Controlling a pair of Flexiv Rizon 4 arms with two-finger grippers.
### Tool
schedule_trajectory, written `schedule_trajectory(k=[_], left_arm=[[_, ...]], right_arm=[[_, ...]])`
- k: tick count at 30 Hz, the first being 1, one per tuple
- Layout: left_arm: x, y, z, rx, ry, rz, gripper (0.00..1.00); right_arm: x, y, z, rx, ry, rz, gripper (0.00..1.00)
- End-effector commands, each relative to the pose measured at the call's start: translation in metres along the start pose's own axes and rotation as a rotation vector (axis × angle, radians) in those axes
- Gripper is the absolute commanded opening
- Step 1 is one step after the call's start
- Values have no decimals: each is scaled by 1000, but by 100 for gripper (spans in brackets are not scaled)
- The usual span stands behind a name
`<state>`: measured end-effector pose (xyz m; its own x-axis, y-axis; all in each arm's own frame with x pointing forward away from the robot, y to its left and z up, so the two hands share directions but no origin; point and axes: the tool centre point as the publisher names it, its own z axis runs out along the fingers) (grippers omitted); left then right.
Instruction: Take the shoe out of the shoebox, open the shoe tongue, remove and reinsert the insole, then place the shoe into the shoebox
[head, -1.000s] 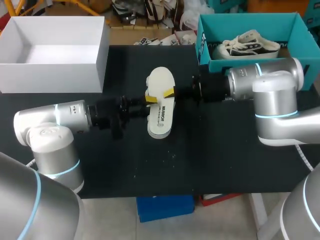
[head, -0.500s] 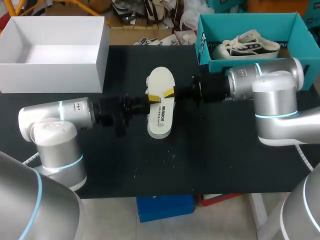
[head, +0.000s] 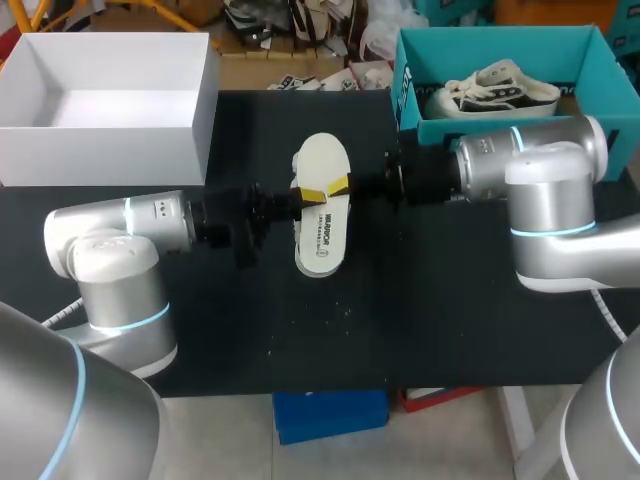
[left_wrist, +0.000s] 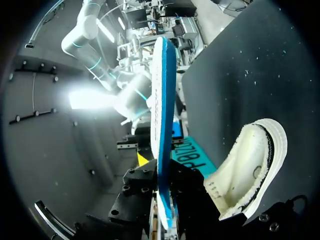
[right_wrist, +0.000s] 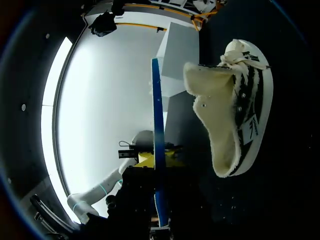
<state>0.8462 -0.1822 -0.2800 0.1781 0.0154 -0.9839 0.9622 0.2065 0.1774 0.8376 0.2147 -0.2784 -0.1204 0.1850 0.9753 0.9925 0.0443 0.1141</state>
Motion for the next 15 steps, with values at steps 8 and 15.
schedule_trajectory(k=[8, 15], left_arm=[[-2, -2, 3, 10, 30, -3, 0], [-7, -13, -11, 36, 184, -22, 0]], right_arm=[[0, -1, -2, -20, -16, 15, 100], [-17, -24, -40, -195, -261, 203, 100]])
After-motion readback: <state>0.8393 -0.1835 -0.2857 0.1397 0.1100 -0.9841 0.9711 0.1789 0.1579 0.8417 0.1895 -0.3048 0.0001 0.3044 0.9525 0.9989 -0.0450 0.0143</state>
